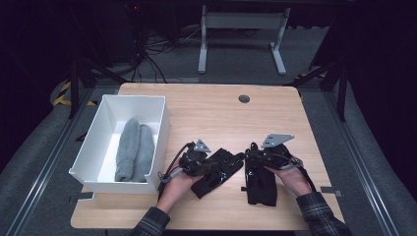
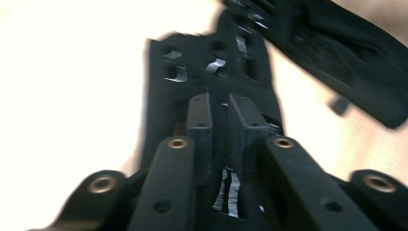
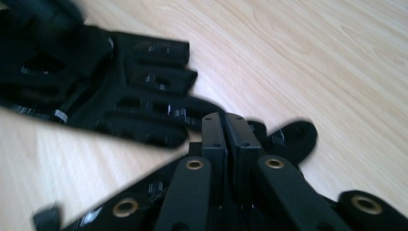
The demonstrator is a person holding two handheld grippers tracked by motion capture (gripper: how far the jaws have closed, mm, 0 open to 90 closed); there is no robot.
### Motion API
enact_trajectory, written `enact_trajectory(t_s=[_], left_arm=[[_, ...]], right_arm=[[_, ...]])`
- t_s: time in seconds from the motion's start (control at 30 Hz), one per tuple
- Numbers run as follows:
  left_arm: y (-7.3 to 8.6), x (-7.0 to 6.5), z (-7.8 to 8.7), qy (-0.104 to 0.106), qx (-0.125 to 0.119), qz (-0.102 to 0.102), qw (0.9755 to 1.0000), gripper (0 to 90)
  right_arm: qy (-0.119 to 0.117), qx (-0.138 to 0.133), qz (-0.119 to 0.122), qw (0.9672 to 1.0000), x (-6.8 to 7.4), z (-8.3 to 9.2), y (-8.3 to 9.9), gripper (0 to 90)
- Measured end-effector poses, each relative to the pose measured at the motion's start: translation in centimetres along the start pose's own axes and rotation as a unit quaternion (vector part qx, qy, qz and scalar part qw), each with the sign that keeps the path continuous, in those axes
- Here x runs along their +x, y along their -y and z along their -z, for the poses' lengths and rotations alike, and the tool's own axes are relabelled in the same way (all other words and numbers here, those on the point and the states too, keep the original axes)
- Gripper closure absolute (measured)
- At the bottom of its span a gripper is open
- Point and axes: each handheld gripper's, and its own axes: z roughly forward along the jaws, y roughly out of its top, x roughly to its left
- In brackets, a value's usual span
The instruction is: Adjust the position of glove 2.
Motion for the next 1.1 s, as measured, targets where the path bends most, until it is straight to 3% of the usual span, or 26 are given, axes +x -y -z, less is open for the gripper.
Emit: enact_trajectory(t_s=[0.13,0.33,0.5,0.6,0.73,0.83,0.97,1.1], left_arm=[[0.3,1.2,-0.3,-0.021,0.007,0.015,0.9996,70.6],[0.9,1.8,-0.6,-0.029,0.021,0.029,0.9989,65.6],[1.3,1.8,-1.4,-0.035,0.041,0.022,0.9983,66.2],[1.2,1.6,-1.4,-0.033,0.045,0.017,0.9983,71.9],[1.1,1.5,-1.4,-0.031,0.049,0.018,0.9982,86.7],[1.2,2.0,-1.2,-0.023,0.033,0.052,0.9979,87.7],[0.8,2.9,-0.1,-0.013,-0.011,0.087,0.9961,88.0],[0.4,2.8,0.4,-0.011,-0.039,0.093,0.9948,88.0]], right_arm=[[0.003,0.006,-0.015,0.9999,-0.5,1.8,2.0,84.7],[0.004,0.012,-0.029,0.9995,-0.7,3.6,4.0,84.7],[-0.004,0.027,-0.037,0.999,-0.5,4.3,5.6,84.9],[-0.009,0.037,-0.037,0.9986,-0.3,4.1,6.1,85.0],[-0.017,0.045,-0.034,0.9983,-0.1,3.8,6.3,85.4],[-0.02,0.046,-0.033,0.9982,-0.1,3.8,6.2,85.4],[-0.021,0.046,-0.034,0.9981,-0.1,3.6,6.2,85.4],[-0.027,0.045,-0.032,0.9981,0.1,3.3,6.0,85.7]])
